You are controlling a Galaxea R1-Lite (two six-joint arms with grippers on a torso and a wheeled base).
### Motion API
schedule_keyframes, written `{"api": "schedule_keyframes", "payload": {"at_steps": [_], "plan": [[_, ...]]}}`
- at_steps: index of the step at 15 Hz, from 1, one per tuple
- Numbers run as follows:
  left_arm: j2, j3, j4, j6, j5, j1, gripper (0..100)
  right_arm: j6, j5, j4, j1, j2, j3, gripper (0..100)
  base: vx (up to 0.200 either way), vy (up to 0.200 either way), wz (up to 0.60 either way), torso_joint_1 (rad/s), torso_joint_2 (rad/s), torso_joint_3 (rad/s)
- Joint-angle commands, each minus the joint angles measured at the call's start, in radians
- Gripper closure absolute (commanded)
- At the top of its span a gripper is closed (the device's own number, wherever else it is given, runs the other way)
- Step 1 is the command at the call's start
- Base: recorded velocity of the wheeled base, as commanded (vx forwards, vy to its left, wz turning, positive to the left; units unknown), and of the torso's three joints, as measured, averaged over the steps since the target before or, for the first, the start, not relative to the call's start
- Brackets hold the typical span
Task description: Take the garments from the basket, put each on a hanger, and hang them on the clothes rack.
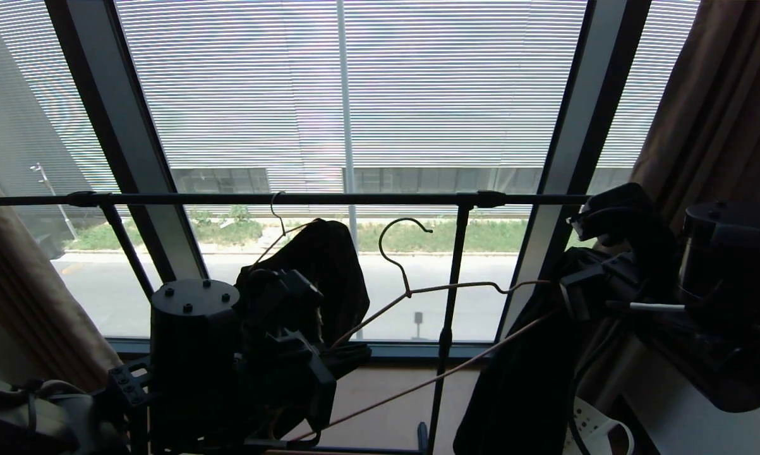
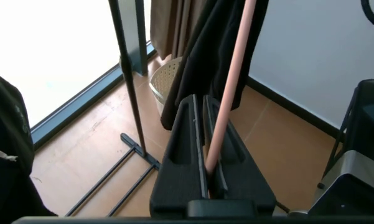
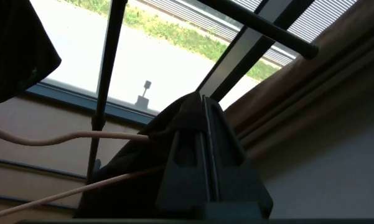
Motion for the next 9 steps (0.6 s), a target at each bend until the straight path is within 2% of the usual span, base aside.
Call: {"api": "schedule_keyframes", "payload": {"at_steps": [1, 4, 5, 6, 9], "plan": [[-0.027, 0.014, 0.001, 0.001, 0.0, 0.01, 100, 0.0, 0.0, -0.001, -0.002, -0.002, -0.012, 100, 0.0, 0.0, 0.0, 0.0, 0.0, 0.0], [-0.056, 0.044, 0.0, 0.009, -0.004, -0.024, 100, 0.012, -0.015, -0.001, -0.025, 0.04, -0.074, 100, 0.0, 0.0, 0.0, 0.0, 0.0, 0.0], [-0.065, 0.045, 0.0, 0.009, -0.004, -0.049, 100, 0.038, -0.074, 0.002, -0.025, 0.078, -0.12, 100, 0.0, 0.0, 0.0, 0.0, 0.0, 0.0], [-0.067, 0.04, 0.0, 0.009, -0.004, -0.063, 100, 0.043, -0.1, 0.001, -0.025, 0.097, -0.139, 100, 0.0, 0.0, 0.0, 0.0, 0.0, 0.0], [-0.05, 0.004, 0.0, 0.006, -0.006, -0.079, 100, 0.047, -0.107, 0.001, -0.021, 0.107, -0.154, 100, 0.0, 0.0, 0.0, 0.0, 0.0, 0.0]]}}
